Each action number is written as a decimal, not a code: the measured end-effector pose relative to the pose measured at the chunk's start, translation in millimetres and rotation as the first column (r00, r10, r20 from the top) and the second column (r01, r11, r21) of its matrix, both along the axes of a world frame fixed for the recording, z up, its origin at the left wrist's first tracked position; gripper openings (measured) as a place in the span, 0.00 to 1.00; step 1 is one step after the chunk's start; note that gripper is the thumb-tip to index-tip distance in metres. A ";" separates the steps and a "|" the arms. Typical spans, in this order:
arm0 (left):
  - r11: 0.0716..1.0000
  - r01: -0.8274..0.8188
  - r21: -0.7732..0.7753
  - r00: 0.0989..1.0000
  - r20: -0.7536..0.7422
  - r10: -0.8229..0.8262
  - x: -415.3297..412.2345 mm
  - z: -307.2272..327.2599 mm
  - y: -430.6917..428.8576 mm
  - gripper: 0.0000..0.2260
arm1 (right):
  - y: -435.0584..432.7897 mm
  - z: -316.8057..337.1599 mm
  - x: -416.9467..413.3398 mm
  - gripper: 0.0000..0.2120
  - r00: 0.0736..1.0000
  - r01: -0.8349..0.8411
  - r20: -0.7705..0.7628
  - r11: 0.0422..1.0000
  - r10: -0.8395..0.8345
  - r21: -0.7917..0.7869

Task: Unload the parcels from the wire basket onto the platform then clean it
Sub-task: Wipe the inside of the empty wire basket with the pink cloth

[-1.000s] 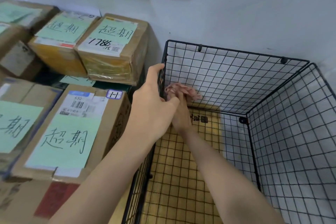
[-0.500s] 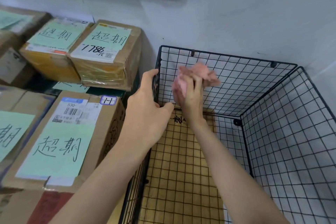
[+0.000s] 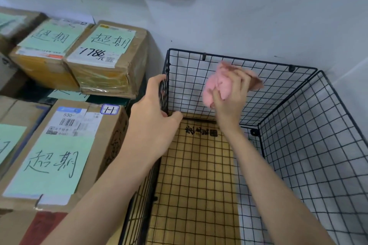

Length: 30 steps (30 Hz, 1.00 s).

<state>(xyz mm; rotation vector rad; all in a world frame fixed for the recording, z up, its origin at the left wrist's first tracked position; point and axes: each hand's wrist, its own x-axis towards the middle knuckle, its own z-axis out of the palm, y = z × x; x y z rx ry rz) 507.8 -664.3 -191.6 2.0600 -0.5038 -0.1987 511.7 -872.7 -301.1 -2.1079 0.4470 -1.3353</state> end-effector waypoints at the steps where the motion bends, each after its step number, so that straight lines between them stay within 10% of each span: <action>1: 1.000 -0.002 0.002 1.000 0.001 0.002 0.3 0.1 -0.2 0.31 | -5.9 14.6 3.4 0.19 0.999 0.012 0.049 1.000 -0.011 -0.022; 9: 0.999 -0.011 0.035 1.000 -0.006 0.011 1.1 0.5 -0.3 0.31 | -18.4 -48.5 -5.4 0.19 0.990 0.057 -0.125 0.998 -0.061 -0.035; 16: 0.999 -0.015 0.052 1.000 -0.002 0.015 0.2 1.0 0.4 0.30 | -26.5 -119.9 -38.3 0.19 0.803 0.127 -0.595 0.981 -0.014 0.149; 26: 0.997 -0.024 0.067 1.000 -0.011 0.025 -0.6 3.3 -1.9 0.30 | -62.9 22.9 -39.9 0.12 0.976 0.199 0.105 0.976 -0.190 -0.086; 30: 0.997 -0.027 0.067 0.999 -0.027 0.028 -0.8 2.9 -0.7 0.30 | -83.9 11.7 -37.3 0.09 0.957 0.286 0.078 0.867 -0.279 -0.407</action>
